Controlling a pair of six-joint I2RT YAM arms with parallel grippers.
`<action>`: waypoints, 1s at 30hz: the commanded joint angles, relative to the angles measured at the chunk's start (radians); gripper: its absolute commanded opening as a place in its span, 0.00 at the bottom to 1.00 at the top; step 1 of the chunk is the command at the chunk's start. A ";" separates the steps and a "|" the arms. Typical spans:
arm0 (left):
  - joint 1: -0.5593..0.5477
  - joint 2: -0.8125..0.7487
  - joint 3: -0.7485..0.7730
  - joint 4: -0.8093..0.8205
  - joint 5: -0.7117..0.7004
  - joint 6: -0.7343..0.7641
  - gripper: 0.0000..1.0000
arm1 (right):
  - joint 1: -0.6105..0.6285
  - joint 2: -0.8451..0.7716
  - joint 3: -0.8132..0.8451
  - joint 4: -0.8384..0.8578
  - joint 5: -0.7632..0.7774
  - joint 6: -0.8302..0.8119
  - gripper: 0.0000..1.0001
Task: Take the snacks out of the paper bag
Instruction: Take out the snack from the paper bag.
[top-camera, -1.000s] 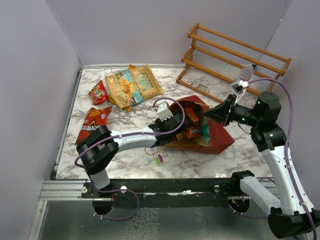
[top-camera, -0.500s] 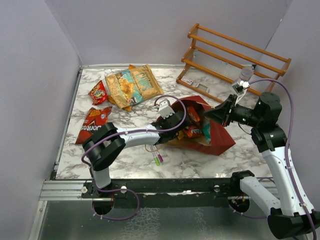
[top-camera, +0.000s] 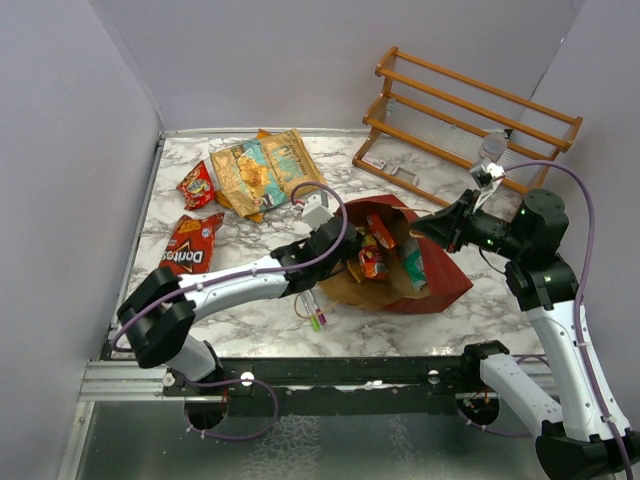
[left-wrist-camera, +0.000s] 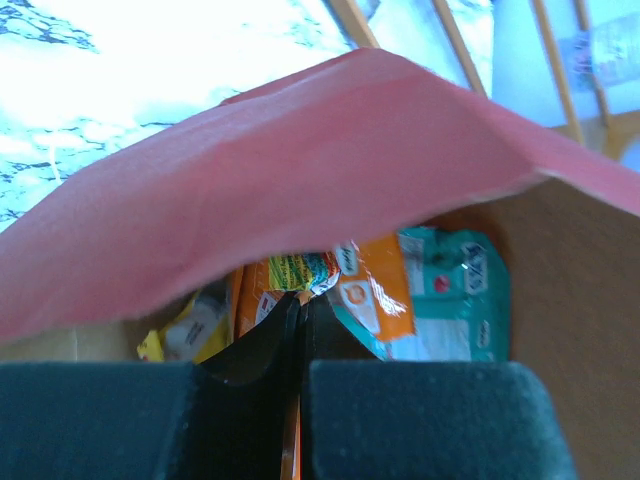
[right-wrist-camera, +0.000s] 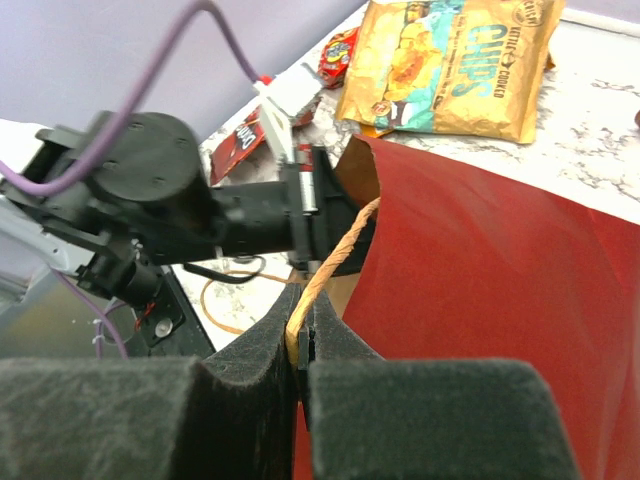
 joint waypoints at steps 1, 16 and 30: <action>0.003 -0.134 -0.056 0.084 0.104 0.070 0.00 | 0.002 -0.017 0.001 0.003 0.105 0.014 0.01; 0.007 -0.570 -0.140 0.166 0.414 0.571 0.00 | 0.002 -0.013 -0.028 0.031 0.221 0.048 0.01; 0.006 -0.790 0.143 -0.259 0.401 1.062 0.00 | 0.003 -0.005 -0.043 0.045 0.239 0.040 0.01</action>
